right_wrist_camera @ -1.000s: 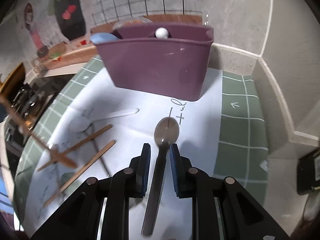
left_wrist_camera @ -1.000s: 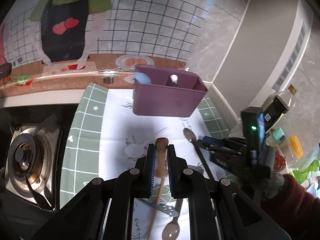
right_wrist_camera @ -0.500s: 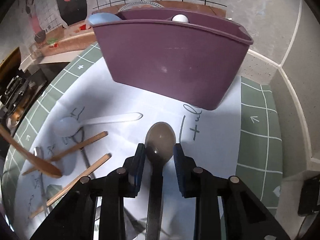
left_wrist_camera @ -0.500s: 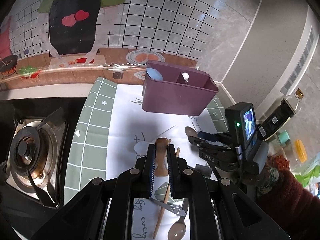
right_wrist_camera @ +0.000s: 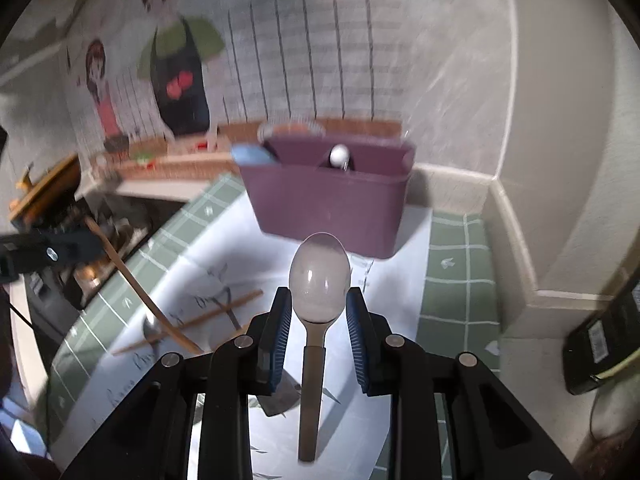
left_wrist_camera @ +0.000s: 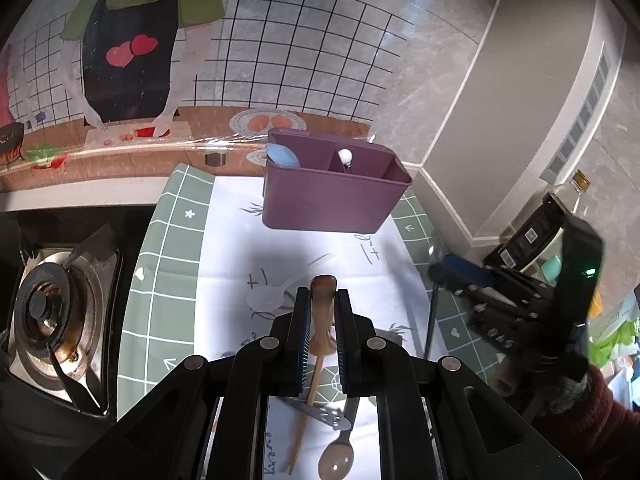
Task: Organize utensils
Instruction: 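Lift the dark spoon with the right tool while the left tool lifts the wooden spoon, then carry both held spoons up over the purple caddy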
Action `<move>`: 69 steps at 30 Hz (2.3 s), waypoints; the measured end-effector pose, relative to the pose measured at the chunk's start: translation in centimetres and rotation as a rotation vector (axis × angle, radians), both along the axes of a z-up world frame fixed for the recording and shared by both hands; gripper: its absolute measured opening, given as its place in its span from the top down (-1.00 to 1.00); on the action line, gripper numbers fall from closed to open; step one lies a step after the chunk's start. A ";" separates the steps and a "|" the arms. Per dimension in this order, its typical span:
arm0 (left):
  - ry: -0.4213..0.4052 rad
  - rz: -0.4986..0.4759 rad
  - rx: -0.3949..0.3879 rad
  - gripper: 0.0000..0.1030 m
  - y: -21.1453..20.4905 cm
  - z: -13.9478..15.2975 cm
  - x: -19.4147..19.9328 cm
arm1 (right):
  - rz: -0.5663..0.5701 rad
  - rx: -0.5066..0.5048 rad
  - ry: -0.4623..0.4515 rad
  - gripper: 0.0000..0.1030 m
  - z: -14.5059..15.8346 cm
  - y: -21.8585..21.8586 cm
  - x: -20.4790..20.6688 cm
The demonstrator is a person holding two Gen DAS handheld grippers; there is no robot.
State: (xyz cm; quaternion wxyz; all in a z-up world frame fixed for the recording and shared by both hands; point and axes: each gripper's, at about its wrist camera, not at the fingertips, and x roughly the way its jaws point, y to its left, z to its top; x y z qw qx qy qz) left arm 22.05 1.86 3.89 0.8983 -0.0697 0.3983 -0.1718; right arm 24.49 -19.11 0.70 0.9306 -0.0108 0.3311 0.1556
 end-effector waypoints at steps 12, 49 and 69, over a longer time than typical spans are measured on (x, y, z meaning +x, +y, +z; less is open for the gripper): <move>-0.086 -0.011 0.006 0.77 0.0 4.0 0.6 | 0.049 -0.010 0.094 0.90 1.4 -0.7 2.9; -0.036 0.014 -0.024 0.77 0.8 2.5 1.5 | 0.003 0.078 0.071 0.79 3.6 -1.3 0.9; -0.281 0.086 -0.040 0.77 0.1 14.6 12.8 | -0.050 0.032 -0.424 0.79 10.4 1.5 8.0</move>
